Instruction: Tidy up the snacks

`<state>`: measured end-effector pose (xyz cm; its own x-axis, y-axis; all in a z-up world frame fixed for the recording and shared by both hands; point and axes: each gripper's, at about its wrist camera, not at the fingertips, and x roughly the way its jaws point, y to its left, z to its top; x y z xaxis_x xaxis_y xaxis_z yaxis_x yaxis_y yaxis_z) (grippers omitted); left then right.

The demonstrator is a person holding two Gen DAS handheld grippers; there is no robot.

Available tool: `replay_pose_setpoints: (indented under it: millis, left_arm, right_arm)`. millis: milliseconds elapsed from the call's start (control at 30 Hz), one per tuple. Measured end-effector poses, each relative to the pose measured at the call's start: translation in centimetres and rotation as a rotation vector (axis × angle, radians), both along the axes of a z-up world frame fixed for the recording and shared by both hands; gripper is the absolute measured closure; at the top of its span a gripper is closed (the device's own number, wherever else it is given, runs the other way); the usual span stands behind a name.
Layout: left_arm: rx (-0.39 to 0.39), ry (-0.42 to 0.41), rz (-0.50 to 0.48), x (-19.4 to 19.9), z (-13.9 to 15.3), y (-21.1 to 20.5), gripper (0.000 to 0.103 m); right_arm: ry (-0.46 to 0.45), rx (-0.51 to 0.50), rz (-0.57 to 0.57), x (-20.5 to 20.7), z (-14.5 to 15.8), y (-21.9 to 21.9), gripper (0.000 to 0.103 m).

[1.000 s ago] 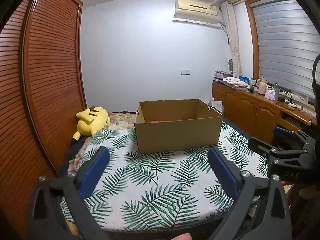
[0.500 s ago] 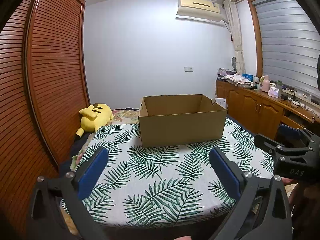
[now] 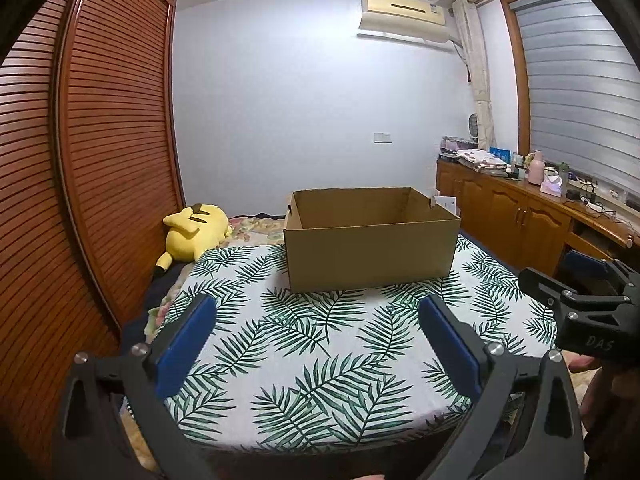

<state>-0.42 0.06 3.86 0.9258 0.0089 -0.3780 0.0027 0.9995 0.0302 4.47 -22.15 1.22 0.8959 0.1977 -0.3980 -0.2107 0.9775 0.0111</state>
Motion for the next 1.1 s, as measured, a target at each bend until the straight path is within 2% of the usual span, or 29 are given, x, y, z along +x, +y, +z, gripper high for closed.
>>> replay_pose_setpoints:
  millis: [1100]
  left_arm:
    - [0.003, 0.0, 0.018, 0.18, -0.01, 0.24, 0.001]
  right_arm:
    - [-0.011, 0.0, -0.009, -0.1, 0.14, -0.15, 0.0]
